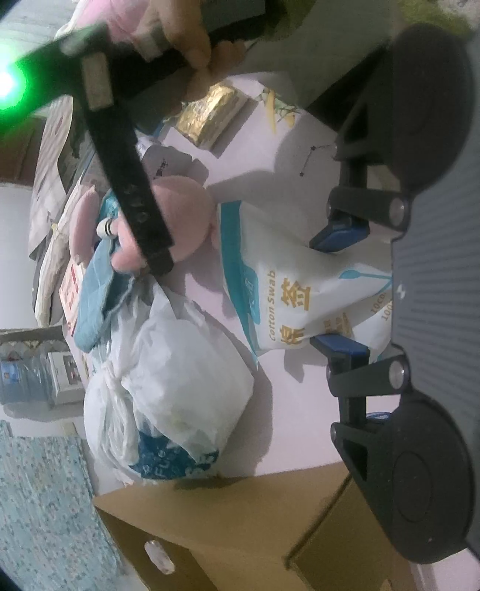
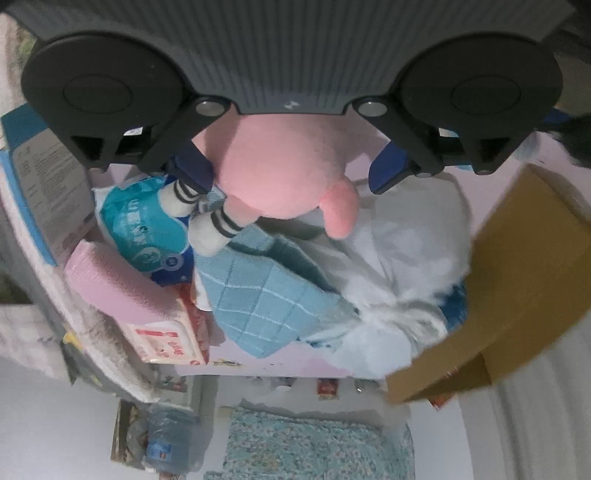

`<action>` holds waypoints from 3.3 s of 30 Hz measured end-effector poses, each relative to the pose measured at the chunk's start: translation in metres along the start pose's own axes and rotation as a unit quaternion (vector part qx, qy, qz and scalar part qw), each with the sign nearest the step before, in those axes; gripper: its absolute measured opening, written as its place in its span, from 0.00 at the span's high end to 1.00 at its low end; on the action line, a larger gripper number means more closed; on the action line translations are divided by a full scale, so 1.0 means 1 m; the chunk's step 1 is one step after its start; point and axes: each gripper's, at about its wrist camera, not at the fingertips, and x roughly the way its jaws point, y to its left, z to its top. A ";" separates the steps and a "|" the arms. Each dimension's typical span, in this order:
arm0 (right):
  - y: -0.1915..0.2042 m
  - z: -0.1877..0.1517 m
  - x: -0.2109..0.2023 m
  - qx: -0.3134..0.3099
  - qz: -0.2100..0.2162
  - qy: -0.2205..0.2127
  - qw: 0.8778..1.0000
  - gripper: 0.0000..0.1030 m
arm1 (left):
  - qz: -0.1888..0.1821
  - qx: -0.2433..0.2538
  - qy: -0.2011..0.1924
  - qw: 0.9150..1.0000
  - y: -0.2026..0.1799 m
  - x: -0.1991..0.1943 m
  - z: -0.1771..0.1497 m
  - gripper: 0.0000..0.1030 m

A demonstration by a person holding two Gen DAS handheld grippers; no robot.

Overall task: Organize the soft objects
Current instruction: 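Lift the cotton swab bag with the left tool while the right tool grasps the pink plush, then carry the swab bag and pink plush into the cardboard box and release both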

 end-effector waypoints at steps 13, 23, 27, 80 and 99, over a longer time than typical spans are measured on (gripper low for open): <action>-0.040 -0.020 -0.013 0.196 0.230 -0.001 0.953 0.29 | 0.016 -0.019 -0.002 1.000 0.007 -0.011 -0.014 0.52; -0.059 -0.053 -0.034 0.227 0.207 0.008 0.952 0.21 | 0.015 -0.019 -0.004 1.000 0.007 -0.013 -0.016 0.52; -0.068 -0.072 -0.049 0.236 0.188 0.027 0.953 0.14 | 0.012 -0.016 -0.004 1.000 0.006 -0.012 -0.015 0.52; 0.004 0.028 -0.092 0.128 0.238 -0.065 0.961 0.19 | 0.046 -0.090 -0.180 0.979 0.063 -0.135 0.022 0.53; 0.205 0.275 0.059 -0.170 0.267 -0.035 0.948 0.19 | 0.218 -0.242 -0.118 0.938 0.317 -0.092 0.104 0.51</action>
